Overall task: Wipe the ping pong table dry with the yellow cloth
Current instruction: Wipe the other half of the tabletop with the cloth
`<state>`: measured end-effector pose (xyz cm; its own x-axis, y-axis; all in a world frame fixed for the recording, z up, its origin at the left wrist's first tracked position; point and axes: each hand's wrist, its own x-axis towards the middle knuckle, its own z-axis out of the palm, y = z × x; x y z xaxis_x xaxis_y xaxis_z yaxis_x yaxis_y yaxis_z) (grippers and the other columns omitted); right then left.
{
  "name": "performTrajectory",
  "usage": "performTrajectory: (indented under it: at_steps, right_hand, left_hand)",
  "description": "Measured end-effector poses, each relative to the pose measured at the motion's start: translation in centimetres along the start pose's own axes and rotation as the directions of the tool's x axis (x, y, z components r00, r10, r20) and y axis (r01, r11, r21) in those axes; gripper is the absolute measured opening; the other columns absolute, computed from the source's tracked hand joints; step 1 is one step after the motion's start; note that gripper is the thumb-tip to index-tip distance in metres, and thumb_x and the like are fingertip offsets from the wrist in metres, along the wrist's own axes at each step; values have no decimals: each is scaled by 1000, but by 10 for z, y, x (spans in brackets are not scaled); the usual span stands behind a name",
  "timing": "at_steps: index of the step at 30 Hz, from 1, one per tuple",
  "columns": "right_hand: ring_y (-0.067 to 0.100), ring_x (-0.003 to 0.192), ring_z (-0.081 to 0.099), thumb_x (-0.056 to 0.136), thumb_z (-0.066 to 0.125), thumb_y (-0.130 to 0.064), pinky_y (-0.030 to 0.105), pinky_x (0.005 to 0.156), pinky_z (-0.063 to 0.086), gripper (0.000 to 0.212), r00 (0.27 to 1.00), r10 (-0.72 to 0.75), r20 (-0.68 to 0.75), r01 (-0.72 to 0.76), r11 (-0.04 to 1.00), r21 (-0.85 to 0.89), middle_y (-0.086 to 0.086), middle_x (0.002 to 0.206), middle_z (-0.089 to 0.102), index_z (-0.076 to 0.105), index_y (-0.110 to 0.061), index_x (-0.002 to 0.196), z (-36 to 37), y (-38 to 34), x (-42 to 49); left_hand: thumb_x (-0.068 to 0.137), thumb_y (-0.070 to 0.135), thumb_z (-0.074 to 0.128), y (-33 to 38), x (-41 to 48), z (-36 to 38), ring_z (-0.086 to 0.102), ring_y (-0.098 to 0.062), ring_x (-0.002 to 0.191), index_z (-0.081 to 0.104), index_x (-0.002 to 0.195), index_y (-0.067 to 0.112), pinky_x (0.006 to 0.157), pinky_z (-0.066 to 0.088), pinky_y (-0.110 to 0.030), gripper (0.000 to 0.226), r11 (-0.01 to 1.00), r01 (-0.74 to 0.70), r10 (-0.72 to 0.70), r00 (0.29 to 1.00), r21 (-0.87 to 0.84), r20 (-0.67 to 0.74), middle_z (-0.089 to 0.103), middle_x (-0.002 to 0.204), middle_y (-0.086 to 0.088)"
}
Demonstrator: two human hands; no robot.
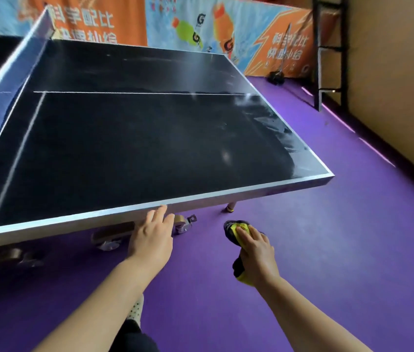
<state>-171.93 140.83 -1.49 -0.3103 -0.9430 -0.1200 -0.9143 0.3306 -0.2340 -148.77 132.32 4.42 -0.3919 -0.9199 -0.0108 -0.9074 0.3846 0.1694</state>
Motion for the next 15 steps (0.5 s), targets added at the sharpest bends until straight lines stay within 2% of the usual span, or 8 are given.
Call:
performTrajectory:
  at_steps: [5, 7, 10, 15]
  right_hand:
    - [38, 129, 41, 86, 56, 1, 43, 98, 42, 59, 995, -70, -76, 79, 990, 119, 7, 145, 45, 52, -19, 141, -28, 2, -5]
    - [42, 124, 46, 84, 58, 5, 47, 95, 45, 56, 985, -140, -100, 151, 982, 111, 11, 141, 50, 58, -16, 135, -30, -3, 4]
    - [41, 124, 46, 84, 56, 3, 43, 95, 43, 55, 971, -238, -35, 240, 969, 55, 9, 143, 51, 57, -18, 135, -21, -12, 27]
    - [32, 129, 38, 89, 50, -1, 36, 95, 34, 60, 931, -358, 75, 363, 931, -51, 0, 151, 38, 47, -28, 143, -18, -42, 101]
  left_hand:
    - [93, 15, 46, 13, -2, -15, 22, -20, 138, 38, 138, 19, 100, 37, -32, 46, 1000, 22, -22, 1000, -6, -1, 19, 155, 0]
    - [92, 13, 46, 8, 4, -16, 21, -20, 139, 37, 139, 18, 101, 36, -31, 48, 999, 49, -49, 999, -16, 4, 19, 155, 0]
    - [91, 11, 46, -4, 16, -10, 22, -21, 139, 39, 138, 16, 101, 37, -32, 48, 995, 97, -96, 995, -37, 32, 20, 155, -2]
    - [91, 12, 49, -23, 62, 5, 27, -22, 136, 45, 134, 15, 98, 39, -33, 44, 984, 168, -163, 983, -55, 81, 23, 153, -2]
